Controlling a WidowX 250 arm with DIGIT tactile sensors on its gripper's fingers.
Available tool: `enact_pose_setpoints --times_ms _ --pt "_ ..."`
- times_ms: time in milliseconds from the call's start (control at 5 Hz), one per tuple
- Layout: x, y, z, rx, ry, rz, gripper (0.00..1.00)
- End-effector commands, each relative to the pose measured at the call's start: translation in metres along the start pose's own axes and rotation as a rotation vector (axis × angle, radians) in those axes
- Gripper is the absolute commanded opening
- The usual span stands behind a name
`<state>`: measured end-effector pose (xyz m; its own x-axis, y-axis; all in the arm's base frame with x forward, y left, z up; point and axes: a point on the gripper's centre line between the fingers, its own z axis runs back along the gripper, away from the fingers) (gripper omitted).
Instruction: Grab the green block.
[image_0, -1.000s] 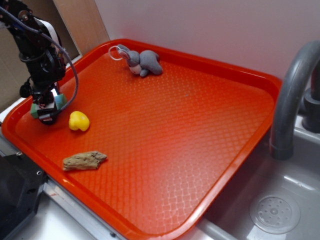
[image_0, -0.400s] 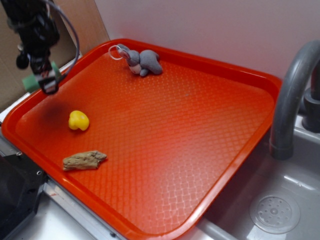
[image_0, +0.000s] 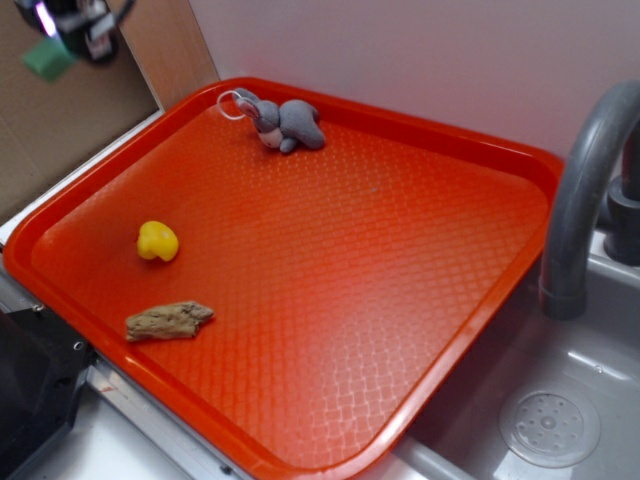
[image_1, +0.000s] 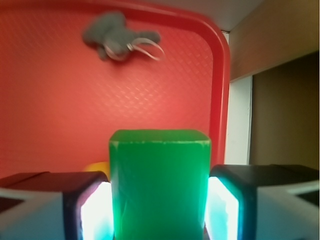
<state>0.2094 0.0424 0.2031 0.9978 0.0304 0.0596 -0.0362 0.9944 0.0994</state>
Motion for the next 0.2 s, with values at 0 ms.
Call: enact_pose_setpoints --times_ms 0 --pt "0.0097 -0.024 0.0771 -0.165 -0.012 0.007 0.0"
